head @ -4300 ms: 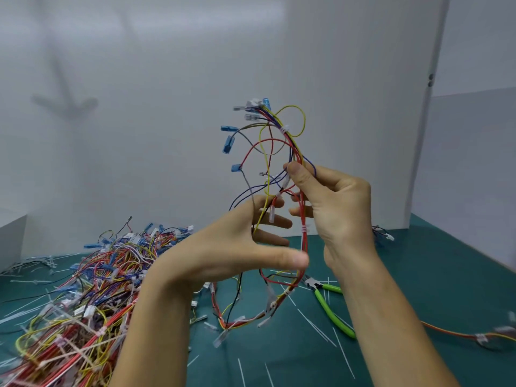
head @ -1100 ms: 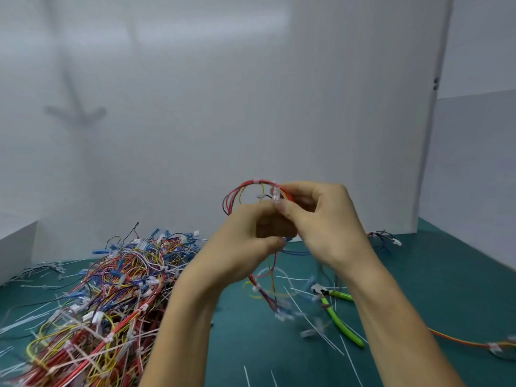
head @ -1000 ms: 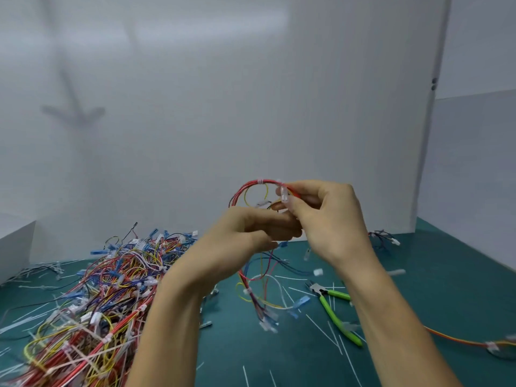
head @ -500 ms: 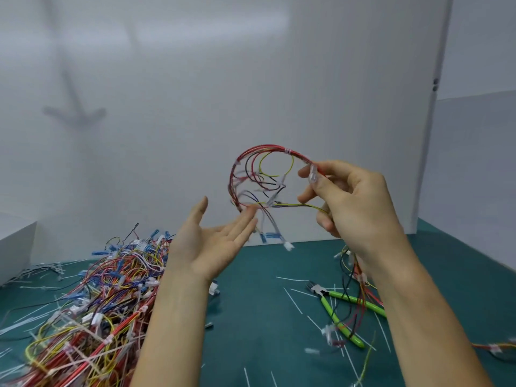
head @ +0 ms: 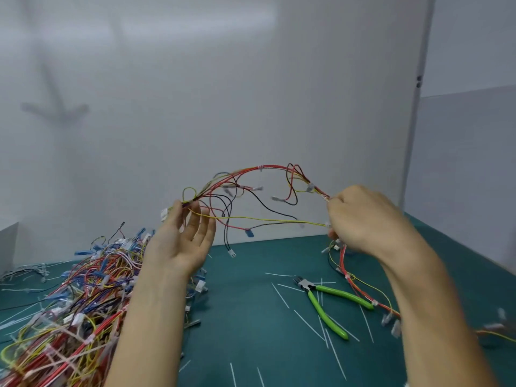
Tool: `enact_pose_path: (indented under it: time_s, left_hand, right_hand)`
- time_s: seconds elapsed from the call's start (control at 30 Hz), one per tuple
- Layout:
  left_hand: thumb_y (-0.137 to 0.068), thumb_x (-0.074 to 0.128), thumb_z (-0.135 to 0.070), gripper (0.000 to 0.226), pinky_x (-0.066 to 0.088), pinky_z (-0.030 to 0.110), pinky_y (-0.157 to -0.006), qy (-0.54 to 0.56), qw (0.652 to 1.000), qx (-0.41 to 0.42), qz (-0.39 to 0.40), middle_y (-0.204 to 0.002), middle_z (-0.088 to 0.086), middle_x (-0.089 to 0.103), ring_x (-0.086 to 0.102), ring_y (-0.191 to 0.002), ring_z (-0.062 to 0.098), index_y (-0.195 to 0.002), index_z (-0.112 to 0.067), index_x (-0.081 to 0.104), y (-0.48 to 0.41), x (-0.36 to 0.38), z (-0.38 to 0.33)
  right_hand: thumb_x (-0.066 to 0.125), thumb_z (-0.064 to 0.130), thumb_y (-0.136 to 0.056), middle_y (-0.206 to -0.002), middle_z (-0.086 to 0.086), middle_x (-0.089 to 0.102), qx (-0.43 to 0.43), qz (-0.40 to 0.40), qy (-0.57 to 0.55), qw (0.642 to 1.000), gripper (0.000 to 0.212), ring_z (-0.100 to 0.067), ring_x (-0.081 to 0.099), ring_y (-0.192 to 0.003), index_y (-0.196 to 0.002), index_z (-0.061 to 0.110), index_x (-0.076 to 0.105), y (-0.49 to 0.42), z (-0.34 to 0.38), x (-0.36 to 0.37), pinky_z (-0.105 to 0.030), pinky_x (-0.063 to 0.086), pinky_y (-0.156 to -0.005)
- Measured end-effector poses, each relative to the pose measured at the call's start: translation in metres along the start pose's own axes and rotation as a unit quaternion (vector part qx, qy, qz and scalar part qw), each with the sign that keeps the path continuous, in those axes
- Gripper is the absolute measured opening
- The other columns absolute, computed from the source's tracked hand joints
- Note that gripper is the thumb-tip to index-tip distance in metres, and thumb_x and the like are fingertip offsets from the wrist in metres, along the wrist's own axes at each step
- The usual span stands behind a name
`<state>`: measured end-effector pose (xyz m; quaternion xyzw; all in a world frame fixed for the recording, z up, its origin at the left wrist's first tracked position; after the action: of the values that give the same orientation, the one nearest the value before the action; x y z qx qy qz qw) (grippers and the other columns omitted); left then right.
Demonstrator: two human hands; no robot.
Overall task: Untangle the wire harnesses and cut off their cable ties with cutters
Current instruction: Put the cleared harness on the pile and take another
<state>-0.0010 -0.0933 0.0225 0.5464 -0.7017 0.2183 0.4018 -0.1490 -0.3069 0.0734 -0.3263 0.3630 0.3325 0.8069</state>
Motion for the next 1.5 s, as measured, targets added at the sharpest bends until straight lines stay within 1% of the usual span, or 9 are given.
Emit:
enact_pose_path:
  time_s: [0.2,0.33,0.53,0.73,0.93,1.23,1.33,1.43,1.5]
  left_hand:
    - [-0.094,0.065,-0.026,0.013,0.058,0.019,-0.057,-0.105,0.994,0.010,0.008,-0.085,0.001,0.061,0.062,-0.072,0.011,-0.090,-0.015,0.071,-0.002,0.016,0.039]
    - [-0.092,0.066,-0.015,0.013,0.060,0.022,-0.064,-0.079,0.995,-0.008,0.061,-0.084,0.008,0.065,0.069,-0.073,0.013,-0.093,-0.005,0.074,0.002,0.030,0.061]
    - [-0.096,0.059,-0.007,0.017,0.060,0.026,-0.078,-0.063,0.994,-0.024,0.084,-0.098,0.019,0.070,0.071,-0.096,0.023,-0.107,0.003,0.067,-0.001,0.036,0.091]
    - [-0.095,0.059,-0.006,0.021,0.061,0.024,-0.074,-0.105,0.984,-0.031,0.138,-0.100,0.018,0.074,0.074,-0.094,0.023,-0.112,0.004,0.066,0.000,0.039,0.112]
    - [-0.095,0.060,-0.019,0.018,0.056,0.025,-0.077,-0.236,0.954,0.020,0.184,-0.101,0.005,0.077,0.074,-0.095,0.016,-0.106,-0.011,0.072,0.000,0.042,0.100]
    - [-0.097,0.054,-0.022,0.029,0.044,0.042,-0.102,-0.269,0.940,-0.036,0.206,-0.114,0.003,0.074,0.071,-0.105,0.018,-0.125,-0.023,0.062,0.009,0.043,0.070]
    - [-0.099,0.048,-0.018,0.030,0.043,0.043,-0.104,-0.234,0.951,-0.012,0.203,-0.115,0.002,0.074,0.071,-0.106,0.017,-0.126,-0.022,0.061,0.013,0.044,0.047]
    - [-0.098,0.048,-0.017,0.031,0.044,0.043,-0.102,-0.201,0.959,0.010,0.199,-0.117,0.001,0.073,0.070,-0.107,0.017,-0.125,-0.020,0.062,0.018,0.044,0.026]
    - [-0.097,0.048,-0.017,0.031,0.045,0.043,-0.100,-0.185,0.962,0.027,0.199,-0.117,0.000,0.073,0.070,-0.107,0.017,-0.125,-0.019,0.062,0.021,0.043,0.015]
  right_hand:
    - [0.049,0.008,-0.095,-0.095,-0.015,0.059,0.063,-0.144,0.053,0.986,0.029,-0.035,0.050,-0.082,-0.117,0.015,0.067,0.002,-0.025,-0.022,-0.033,0.037,-0.067]
    - [0.047,0.007,-0.098,-0.113,-0.023,0.064,0.106,-0.212,0.043,0.971,0.031,-0.042,0.047,-0.113,-0.121,0.013,0.067,-0.004,-0.048,-0.024,-0.038,0.031,-0.075]
    - [0.047,0.019,-0.098,-0.112,-0.016,0.058,0.168,-0.078,0.090,0.978,0.011,-0.037,0.044,-0.120,-0.100,0.012,0.056,-0.016,-0.057,0.005,-0.046,0.032,-0.096]
    - [0.053,0.016,-0.092,-0.129,-0.006,0.062,-0.031,0.003,0.007,0.999,0.048,-0.030,0.057,-0.117,-0.139,0.026,0.052,-0.015,-0.008,0.032,-0.042,0.049,-0.095]
    - [0.062,0.035,-0.091,-0.105,-0.003,0.071,-0.094,-0.077,-0.034,0.992,0.026,-0.030,0.064,-0.099,-0.116,0.030,0.064,-0.014,0.016,0.047,-0.036,0.049,-0.076]
    - [0.059,0.023,-0.093,-0.090,-0.004,0.076,0.006,-0.218,-0.173,0.960,0.015,-0.027,0.067,-0.086,-0.096,0.017,0.073,-0.042,-0.027,0.036,-0.034,0.053,-0.077]
    - [0.055,0.010,-0.090,-0.125,0.006,0.068,0.009,-0.189,-0.242,0.952,0.036,-0.014,0.060,-0.097,-0.126,0.016,0.055,-0.061,-0.047,0.047,-0.026,0.042,-0.081]
    - [0.055,0.002,-0.088,-0.159,0.004,0.034,0.051,-0.085,-0.351,0.931,0.075,-0.022,0.052,-0.119,-0.151,0.016,0.017,-0.079,-0.068,0.073,-0.041,0.041,-0.100]
    - [0.056,-0.001,-0.089,-0.158,0.002,0.030,0.085,-0.034,-0.423,0.901,0.092,-0.029,0.045,-0.134,-0.154,0.024,-0.005,-0.085,-0.081,0.092,-0.052,0.039,-0.109]
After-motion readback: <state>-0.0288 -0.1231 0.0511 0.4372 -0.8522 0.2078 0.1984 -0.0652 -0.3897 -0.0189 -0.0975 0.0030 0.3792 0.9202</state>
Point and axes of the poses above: each hand's wrist, its own y-axis away from the middle knuckle, its own x-axis out of the palm, z = x × y, the point moved 3 cm from there along -y, towards the middle knuckle
